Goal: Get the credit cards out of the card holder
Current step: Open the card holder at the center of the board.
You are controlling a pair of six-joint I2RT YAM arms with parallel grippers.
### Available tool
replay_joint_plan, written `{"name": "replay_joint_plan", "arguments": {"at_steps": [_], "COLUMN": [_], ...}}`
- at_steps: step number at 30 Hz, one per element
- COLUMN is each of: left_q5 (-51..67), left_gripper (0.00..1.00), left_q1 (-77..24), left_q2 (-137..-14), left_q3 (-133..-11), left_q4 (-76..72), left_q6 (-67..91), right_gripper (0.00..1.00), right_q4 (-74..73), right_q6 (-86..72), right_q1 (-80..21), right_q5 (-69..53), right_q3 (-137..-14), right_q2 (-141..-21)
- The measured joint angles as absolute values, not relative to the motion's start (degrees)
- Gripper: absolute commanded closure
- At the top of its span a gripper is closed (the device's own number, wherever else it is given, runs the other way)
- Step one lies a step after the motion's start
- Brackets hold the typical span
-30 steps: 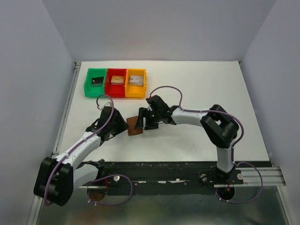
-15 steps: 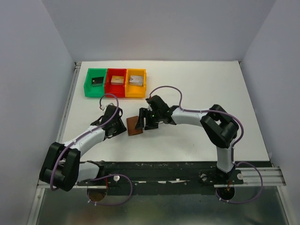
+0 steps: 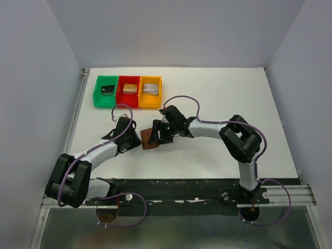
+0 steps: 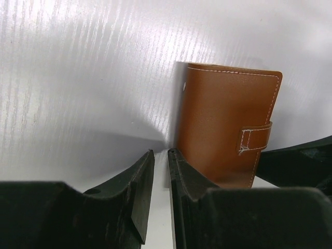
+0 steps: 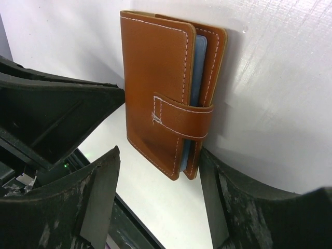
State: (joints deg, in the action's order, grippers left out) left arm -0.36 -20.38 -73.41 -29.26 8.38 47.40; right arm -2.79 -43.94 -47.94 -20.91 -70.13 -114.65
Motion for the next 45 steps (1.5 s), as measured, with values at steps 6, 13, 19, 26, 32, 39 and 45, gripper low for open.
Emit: {"name": "replay_joint_plan", "arguments": {"at_steps": [6, 13, 19, 26, 32, 39, 45], "left_q5": [0.14, 0.21, 0.30, 1.28, 1.17, 0.56, 0.47], "left_gripper": [0.67, 0.67, 0.66, 0.58, 0.56, 0.56, 0.56], "left_q1": [-20.34, -20.27, -20.27, -20.88, -20.86, -20.86, -20.86], "left_q2": [-74.17, -74.19, -73.25, -68.34, -63.02, -61.17, -60.97], "left_q3": [-29.17, -28.80, -28.58, -28.60, -29.36, -29.41, -29.41], "left_q4": [6.46, 5.41, 5.58, 8.58, 11.42, 12.58, 13.06], "left_q6": [47.40, 47.42, 47.64, 47.70, 47.83, 48.45, 48.69], "right_gripper": [0.43, 0.67, 0.82, 0.99, 0.99, 0.99, 1.00], "right_q4": [-2.79, -2.90, 0.54, -1.54, -9.82, -19.68, -27.35], "right_q6": [-43.92, -43.75, -44.53, -40.80, -31.64, -19.29, -12.05], "right_q1": [-47.77, -47.44, -47.24, -47.75, -47.94, -48.18, -50.26], "right_q5": [-21.56, -21.78, -22.70, -21.30, -14.02, 1.06, 15.33], "right_q3": [-70.13, -69.38, -66.43, -61.82, -61.47, -62.78, -65.23], "right_q2": [-114.98, -115.31, -114.13, -106.74, -96.66, -90.45, -89.67]}}
